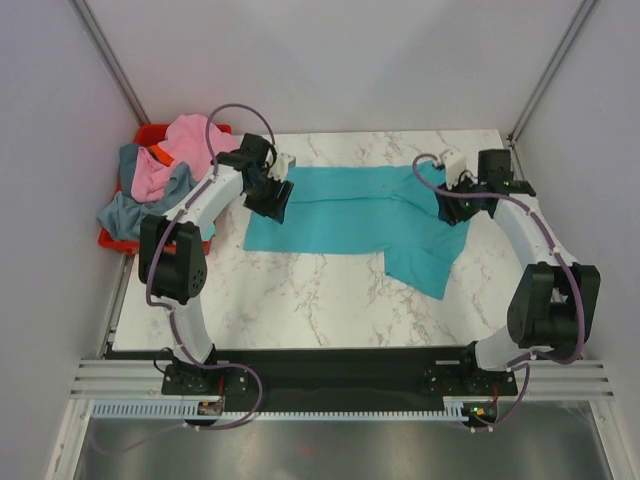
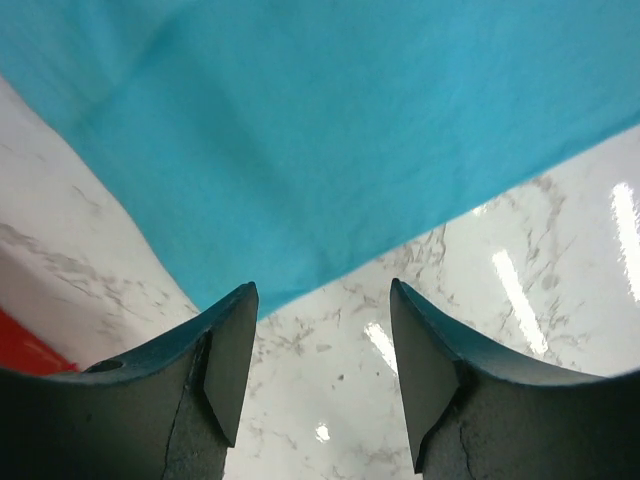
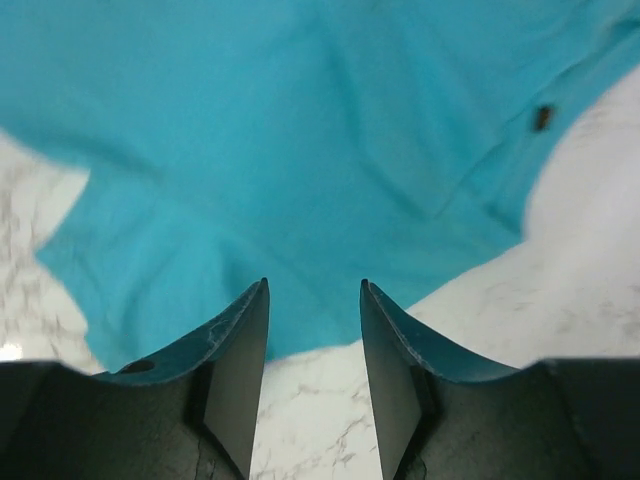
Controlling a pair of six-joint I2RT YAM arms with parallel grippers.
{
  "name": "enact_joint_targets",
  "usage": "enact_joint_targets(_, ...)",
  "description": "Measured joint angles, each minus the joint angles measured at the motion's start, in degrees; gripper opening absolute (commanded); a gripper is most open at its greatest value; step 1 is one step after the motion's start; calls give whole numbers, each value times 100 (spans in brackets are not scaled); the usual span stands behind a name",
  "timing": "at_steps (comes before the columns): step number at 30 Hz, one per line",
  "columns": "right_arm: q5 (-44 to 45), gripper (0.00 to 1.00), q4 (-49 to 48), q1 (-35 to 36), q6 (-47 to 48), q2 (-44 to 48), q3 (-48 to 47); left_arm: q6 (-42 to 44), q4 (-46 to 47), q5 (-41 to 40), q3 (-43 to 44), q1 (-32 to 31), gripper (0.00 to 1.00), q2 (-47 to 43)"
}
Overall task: Fold and stack the t-shirts
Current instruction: Fold the tshirt
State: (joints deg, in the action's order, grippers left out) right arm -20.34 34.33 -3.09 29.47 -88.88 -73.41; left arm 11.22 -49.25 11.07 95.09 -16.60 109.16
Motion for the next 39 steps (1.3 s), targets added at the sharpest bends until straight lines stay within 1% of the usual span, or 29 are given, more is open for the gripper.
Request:
enact_joint_targets(3,-219,50,518,90,831,229,944,-2,-76,-7,-540,13,63,28)
enact_joint_targets(7,-210,49,1071,531,1836,955,2011,-4,9,-11,-605,13,63,17)
enact_joint_targets(9,-212,49,1156,813,2247,1379,2319,-7,63,-11,-605,13,63,17)
enact_joint_targets(12,-205,48,1213,992,2706,1794,2597,-7,138,-44,-605,13,63,17)
enact_joint_targets(17,-79,47,1414,1126,3303,2092,2949,-7,168,-149,-605,13,63,17)
enact_joint_targets(21,2,47,1523,1182,3552,2070,3101,-4,188,-258,-605,13,63,15)
enact_joint_targets(24,85,47,1519,1189,3633,1880,3117,-7,188,-345,-605,13,63,15)
enact_joint_targets(39,479,46,1106,1300,3744,1128,3145,-7,227,-474,-734,142,63,-101)
